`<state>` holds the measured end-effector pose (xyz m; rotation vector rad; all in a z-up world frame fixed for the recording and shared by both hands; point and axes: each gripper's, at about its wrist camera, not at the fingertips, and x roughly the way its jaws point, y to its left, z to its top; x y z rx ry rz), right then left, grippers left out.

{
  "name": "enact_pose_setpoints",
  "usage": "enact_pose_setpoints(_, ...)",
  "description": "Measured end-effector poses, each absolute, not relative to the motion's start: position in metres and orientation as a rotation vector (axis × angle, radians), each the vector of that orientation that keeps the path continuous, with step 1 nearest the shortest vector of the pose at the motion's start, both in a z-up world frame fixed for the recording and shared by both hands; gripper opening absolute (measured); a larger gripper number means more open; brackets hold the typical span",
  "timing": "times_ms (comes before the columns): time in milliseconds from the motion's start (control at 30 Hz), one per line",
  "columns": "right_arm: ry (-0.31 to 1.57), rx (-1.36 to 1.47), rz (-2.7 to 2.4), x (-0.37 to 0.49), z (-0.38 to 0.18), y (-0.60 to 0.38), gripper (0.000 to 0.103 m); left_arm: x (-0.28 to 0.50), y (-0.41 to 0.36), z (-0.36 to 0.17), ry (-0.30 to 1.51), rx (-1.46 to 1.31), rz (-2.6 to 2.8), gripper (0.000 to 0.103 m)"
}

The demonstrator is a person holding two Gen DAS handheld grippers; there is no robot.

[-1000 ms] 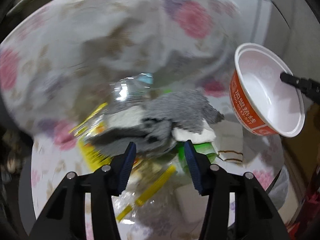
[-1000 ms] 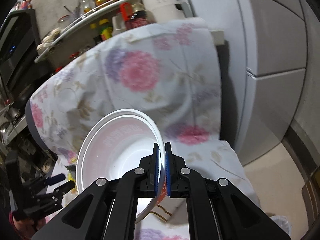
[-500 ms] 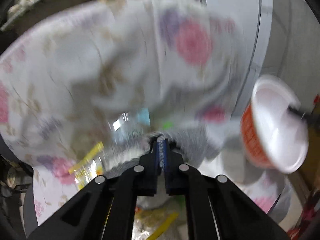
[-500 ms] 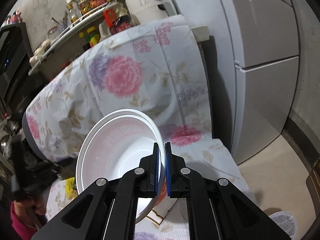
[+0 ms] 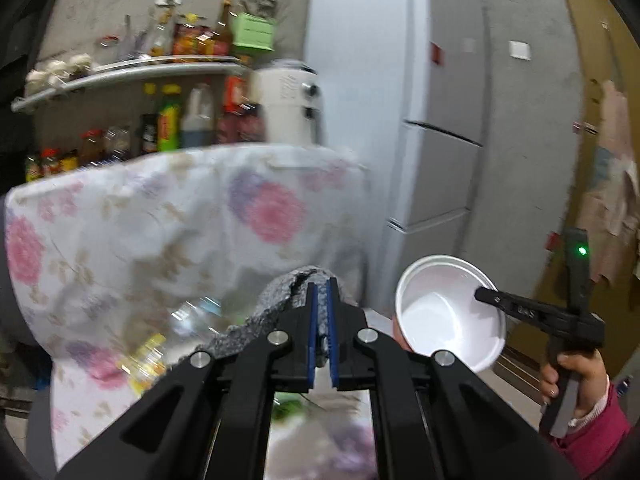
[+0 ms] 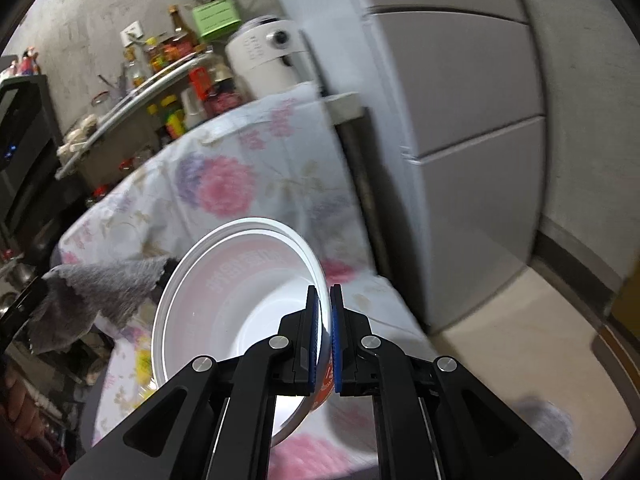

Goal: Collect trash
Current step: 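Carry bowl and cloth to the bin and open both grippers over it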

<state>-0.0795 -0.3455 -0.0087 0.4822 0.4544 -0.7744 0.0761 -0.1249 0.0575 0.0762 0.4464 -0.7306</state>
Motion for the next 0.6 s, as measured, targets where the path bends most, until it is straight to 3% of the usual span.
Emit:
enact_pose_setpoints(233, 0.54, 0.529, -0.965, -0.179, -0.055, -0.336, 0.006, 0.025, -0.195, -0.019, 0.566, 0.117, -0.9, 0.003)
enact_pose_setpoints(600, 0.69, 0.678, -1.226, -0.294, -0.15, -0.346, 0.006, -0.044, -0.315, -0.096, 0.73, 0.239, -1.193, 0.003)
